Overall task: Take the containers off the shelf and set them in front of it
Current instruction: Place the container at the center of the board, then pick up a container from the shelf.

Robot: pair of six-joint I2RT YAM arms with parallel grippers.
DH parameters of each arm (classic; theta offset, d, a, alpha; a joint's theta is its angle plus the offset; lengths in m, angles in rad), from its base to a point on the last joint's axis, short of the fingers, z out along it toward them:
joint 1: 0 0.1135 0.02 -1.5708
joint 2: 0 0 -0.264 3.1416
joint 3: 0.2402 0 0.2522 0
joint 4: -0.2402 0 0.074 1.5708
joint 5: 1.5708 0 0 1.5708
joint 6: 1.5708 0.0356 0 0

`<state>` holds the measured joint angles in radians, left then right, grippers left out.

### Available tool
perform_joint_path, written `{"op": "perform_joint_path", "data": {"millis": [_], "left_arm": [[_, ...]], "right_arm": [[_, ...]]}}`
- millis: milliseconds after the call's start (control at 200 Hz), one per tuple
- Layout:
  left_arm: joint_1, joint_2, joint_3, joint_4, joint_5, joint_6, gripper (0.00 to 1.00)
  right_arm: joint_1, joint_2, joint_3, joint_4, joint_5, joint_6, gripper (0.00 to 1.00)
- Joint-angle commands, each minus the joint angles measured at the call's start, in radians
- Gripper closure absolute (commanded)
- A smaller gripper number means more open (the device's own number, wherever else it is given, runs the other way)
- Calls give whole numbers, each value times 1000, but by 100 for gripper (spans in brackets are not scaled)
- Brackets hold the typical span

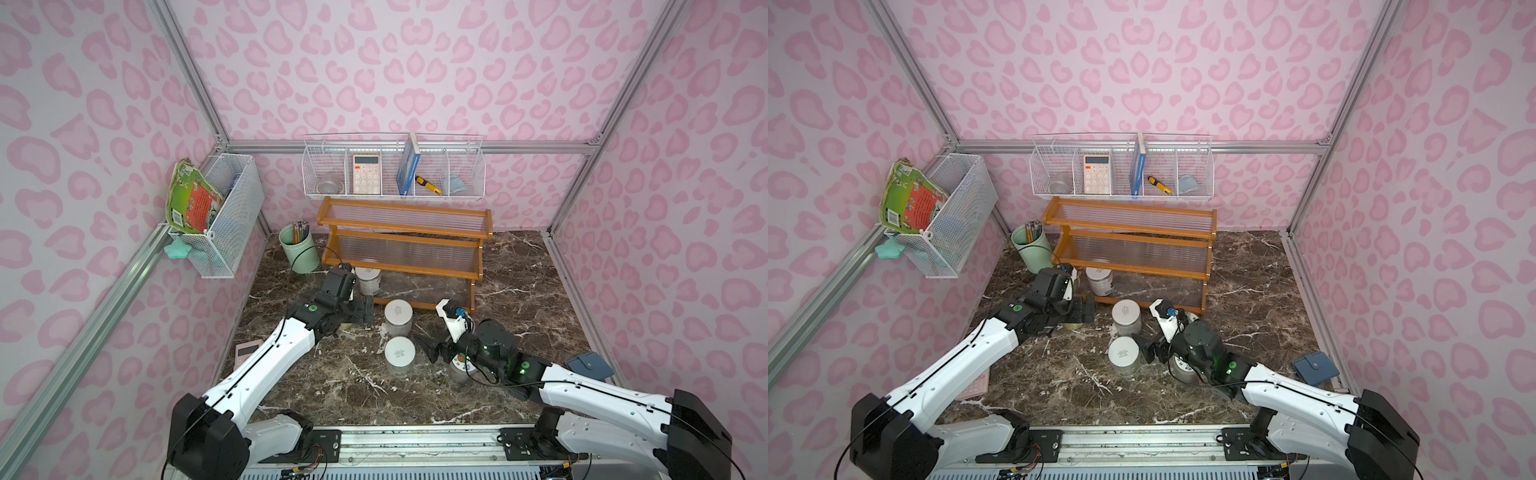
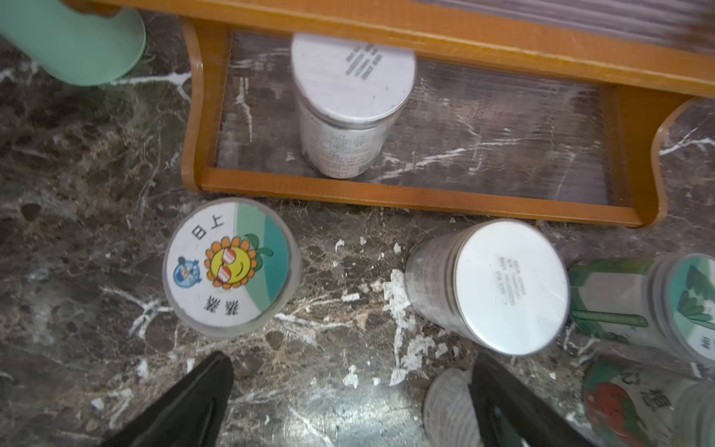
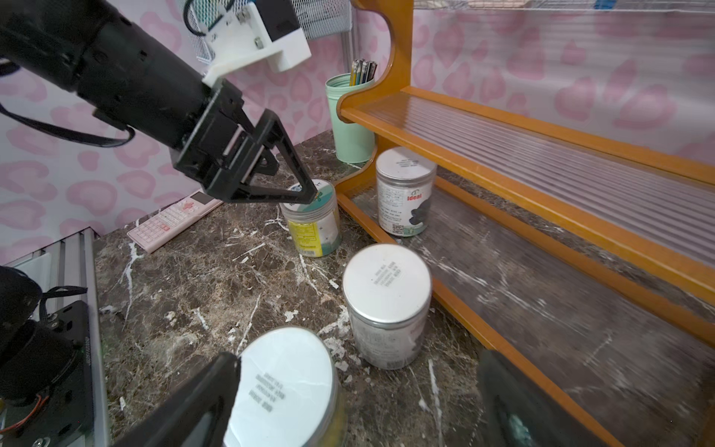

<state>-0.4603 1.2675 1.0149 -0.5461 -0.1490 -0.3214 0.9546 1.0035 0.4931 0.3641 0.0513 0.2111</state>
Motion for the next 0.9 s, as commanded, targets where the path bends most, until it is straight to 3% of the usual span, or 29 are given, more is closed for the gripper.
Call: {"op": "perform_joint_path", "data": {"millis": [0,396,897], "left_arm": [[-21,66,32,85,-130,66,1],[-25,283,84,296,-178,145,1],[-26,415,95,473,-268,176,2]], "right_arm": [[-29,-63,-12,-42,15,30,1],[-101,-199,-43,-125,7,47,1],[-174,-248,-60,-134,-21,34,1]]}}
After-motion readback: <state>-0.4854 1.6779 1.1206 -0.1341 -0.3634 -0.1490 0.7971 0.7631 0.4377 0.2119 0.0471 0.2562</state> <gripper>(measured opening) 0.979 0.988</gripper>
